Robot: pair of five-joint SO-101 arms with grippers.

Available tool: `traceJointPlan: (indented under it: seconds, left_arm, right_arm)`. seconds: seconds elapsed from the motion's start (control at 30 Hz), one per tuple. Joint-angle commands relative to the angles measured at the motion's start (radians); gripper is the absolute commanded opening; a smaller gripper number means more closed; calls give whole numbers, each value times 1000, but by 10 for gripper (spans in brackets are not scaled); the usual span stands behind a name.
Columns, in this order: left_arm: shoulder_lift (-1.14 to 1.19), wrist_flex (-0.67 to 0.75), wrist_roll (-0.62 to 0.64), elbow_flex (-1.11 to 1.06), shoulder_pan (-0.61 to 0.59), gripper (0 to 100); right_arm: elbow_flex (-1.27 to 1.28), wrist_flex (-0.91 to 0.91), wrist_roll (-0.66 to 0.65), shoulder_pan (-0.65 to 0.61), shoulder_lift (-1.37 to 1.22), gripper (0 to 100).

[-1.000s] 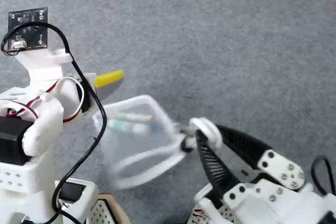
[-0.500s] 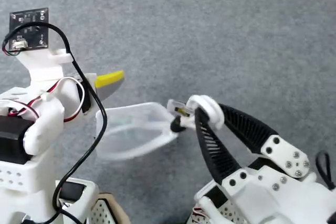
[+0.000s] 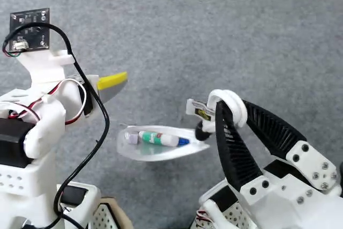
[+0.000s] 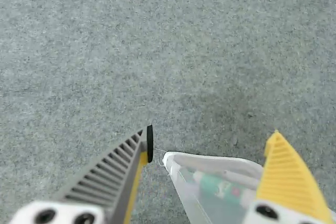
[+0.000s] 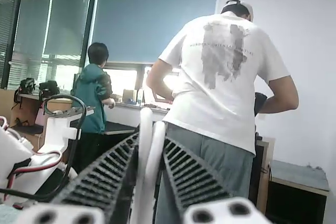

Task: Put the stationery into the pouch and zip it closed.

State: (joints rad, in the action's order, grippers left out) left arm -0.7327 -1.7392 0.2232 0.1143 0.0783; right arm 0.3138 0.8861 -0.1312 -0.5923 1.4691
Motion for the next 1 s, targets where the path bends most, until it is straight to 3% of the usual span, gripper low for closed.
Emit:
traceJointPlan:
  seconds: [0.0,0.3,0.97]
  left_arm:
    - [-14,-5,-5,5,10,346]
    - [-14,-6,-11,4,10,344]
    - [-14,-8,-11,4,12,343]
  right_arm:
    - [-35,-60,-8,34,-21,12]
    - [-36,-64,-20,37,-21,12]
    - [-5,-373,-365,38,-21,11]
